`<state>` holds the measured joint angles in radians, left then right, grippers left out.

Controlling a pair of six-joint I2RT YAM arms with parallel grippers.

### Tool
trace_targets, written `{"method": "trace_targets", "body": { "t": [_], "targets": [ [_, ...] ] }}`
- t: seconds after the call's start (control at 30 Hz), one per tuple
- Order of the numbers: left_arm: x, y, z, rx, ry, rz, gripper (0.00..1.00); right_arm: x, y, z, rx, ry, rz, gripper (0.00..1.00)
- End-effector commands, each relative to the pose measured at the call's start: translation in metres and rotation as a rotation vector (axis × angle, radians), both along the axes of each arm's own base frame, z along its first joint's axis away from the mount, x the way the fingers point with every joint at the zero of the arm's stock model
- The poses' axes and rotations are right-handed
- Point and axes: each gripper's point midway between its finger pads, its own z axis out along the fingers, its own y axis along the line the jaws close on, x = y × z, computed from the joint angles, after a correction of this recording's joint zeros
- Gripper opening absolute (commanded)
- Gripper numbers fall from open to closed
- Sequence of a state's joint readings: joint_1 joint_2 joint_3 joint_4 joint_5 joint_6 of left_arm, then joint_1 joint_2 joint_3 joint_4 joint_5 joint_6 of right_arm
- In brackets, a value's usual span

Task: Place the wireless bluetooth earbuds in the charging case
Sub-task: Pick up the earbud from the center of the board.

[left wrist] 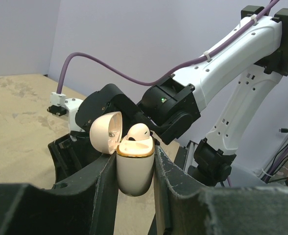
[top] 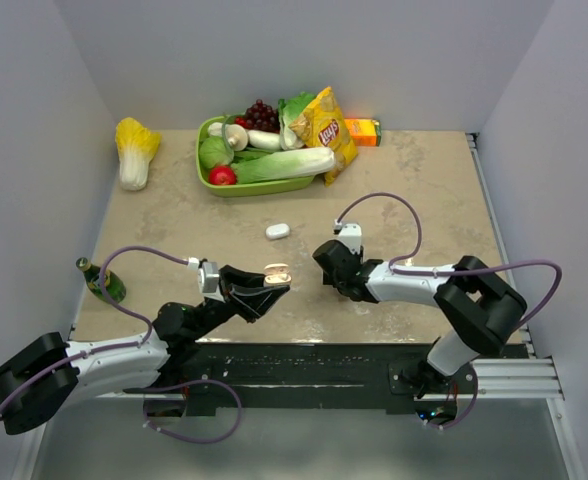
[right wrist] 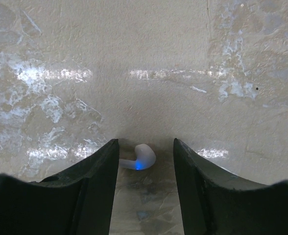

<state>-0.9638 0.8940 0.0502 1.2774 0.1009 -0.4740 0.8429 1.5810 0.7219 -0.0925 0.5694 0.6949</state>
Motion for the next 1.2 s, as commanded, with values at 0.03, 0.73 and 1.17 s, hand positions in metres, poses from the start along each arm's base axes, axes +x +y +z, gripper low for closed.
{"method": "trace_targets", "body": {
  "t": [0.03,0.73,1.17],
  "targets": [
    [-0.050,0.066,0.058,-0.359,-0.239,-0.024,0.00,-0.012,-0.018,-0.001,-0.019,0.035,-0.064,0.51],
    [-0.055,0.068,0.059,-0.373,-0.237,-0.046,0.00,-0.011,-0.012,0.030,0.028,0.017,-0.044,0.52],
    [-0.056,0.069,0.057,-0.371,-0.235,-0.046,0.00,-0.008,-0.005,0.025,-0.107,0.082,0.093,0.50]
  ]
}}
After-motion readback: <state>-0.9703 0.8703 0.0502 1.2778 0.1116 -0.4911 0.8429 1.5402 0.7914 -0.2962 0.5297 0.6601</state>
